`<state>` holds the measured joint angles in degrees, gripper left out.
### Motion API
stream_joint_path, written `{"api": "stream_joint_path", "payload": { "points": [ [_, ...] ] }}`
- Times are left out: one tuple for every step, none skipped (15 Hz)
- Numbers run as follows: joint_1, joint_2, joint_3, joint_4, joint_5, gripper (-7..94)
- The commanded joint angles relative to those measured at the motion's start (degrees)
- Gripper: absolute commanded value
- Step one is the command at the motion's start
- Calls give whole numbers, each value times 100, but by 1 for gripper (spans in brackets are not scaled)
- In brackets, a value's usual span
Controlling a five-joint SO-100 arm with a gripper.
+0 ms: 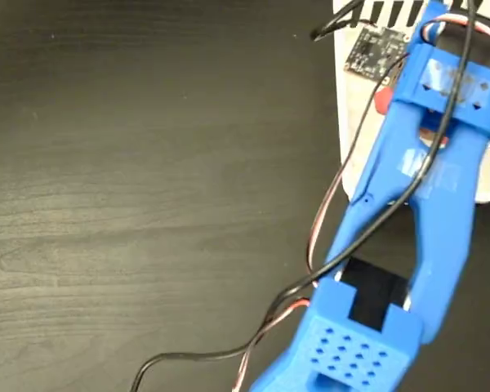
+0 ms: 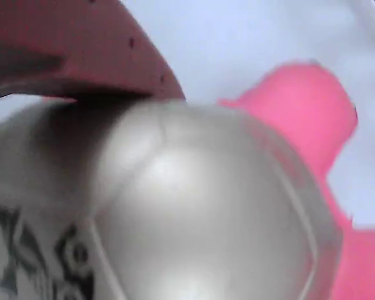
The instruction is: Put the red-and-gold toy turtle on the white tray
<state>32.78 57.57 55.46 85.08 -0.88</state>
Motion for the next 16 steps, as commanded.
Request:
{"api": "stream_joint_path", "payload": {
  "points": [
    [105,316,44,-9,-229,59],
    [105,325,79,0,-237,59],
    [114,369,158,-9,-246,59],
    [114,431,220,-18,-272,59],
    [114,501,264,-18,-308,59],
    [114,554,299,0,-343,59],
    [123,659,308,0,-352,59],
    [132,835,308,-26,-316,59],
    [114,1081,308,-97,-316,59],
    [88,1389,290,-246,-281,57],
    [26,1731,290,-466,-246,44],
    [-62,2092,369,-817,-167,17],
    [-220,2487,650,-1239,-105,0],
    [-413,2900,1028,-1635,62,0],
    [-694,3340,1494,-2030,272,0],
    [-1011,3850,2188,-2681,457,0]
  ]
}}
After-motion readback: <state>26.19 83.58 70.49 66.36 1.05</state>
